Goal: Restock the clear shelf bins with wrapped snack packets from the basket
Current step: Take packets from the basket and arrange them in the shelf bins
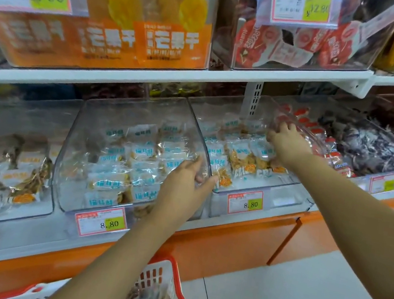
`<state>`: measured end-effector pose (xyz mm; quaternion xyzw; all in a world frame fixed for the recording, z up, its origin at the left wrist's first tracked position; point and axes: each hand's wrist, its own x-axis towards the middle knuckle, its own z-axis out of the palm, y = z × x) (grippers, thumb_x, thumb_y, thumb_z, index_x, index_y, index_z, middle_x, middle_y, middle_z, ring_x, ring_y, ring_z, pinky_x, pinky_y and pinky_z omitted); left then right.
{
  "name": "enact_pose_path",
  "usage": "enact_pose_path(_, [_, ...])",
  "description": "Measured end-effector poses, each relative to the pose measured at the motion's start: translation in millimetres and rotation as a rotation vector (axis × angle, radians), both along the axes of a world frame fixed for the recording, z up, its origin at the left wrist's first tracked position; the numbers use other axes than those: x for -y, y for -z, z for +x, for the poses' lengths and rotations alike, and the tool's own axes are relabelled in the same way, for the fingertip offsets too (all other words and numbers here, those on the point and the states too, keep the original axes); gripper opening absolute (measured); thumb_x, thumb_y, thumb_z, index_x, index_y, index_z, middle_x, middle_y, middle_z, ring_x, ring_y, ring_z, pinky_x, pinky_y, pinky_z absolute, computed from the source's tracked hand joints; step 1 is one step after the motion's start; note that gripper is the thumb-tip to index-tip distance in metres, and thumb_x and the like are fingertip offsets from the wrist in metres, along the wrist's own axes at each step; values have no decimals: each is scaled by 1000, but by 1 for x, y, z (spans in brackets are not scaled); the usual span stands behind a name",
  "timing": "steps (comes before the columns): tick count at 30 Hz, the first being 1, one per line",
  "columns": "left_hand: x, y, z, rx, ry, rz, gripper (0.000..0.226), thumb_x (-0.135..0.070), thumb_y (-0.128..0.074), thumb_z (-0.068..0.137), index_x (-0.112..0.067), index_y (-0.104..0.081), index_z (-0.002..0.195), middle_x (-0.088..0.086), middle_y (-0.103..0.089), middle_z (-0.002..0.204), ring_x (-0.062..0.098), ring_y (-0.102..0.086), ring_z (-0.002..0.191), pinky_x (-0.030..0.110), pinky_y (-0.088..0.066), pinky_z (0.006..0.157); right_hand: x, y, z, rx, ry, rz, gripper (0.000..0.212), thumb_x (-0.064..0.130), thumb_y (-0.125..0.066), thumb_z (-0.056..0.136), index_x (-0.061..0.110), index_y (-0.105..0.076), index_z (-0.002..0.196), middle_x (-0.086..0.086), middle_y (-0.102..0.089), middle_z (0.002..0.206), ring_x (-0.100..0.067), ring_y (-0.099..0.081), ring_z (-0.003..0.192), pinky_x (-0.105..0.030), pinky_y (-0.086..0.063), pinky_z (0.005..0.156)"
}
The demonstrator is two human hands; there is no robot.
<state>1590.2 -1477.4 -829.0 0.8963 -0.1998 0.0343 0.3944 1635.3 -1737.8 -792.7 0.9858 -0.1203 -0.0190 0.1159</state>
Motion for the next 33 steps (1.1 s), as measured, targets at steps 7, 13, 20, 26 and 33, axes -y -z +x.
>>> enact_pose_path(7, [-18,-6,-30,109,31,-133,35,-26,-57,94,-13,-59,127,2,-64,107,16,-61,97,29,-52,85,-29,-18,-45,208,18,154,22,14,-60,90,2,-62,109,-17,-61,97,-34,-61,89,-40,-54,76])
enact_pose_path(13, [-97,20,-99,27,-44,-234,23,-24,-56,94,-13,-60,74,5,-56,67,4,-46,62,14,-35,58,-75,-39,-98,158,-210,157,37,39,-56,94,10,-53,71,-4,-48,58,-25,-50,61,-26,-31,50])
enact_pose_path(20, [-205,79,-153,-276,-206,54,33,-20,-56,95,-3,-62,67,4,-57,59,9,-51,55,22,-35,55,-158,18,-159,-136,-487,234,35,38,-58,93,13,-51,69,-2,-50,67,-23,-51,74,-31,-37,58])
enact_pose_path(26, [-237,122,-187,-548,-133,217,14,-17,-61,91,-8,-68,83,8,-68,82,8,-59,68,22,-51,72,-213,101,-195,-554,-598,258,18,26,-53,95,16,-65,103,-4,-64,103,-21,-56,99,-26,-42,81])
enact_pose_path(33, [-180,137,-209,-604,-59,407,57,-51,-61,87,-12,-54,128,4,-58,126,19,-57,110,24,-43,82,-219,150,-234,-689,-529,259,47,12,-45,96,15,-44,143,-6,-41,149,-24,-36,138,-35,-30,113])
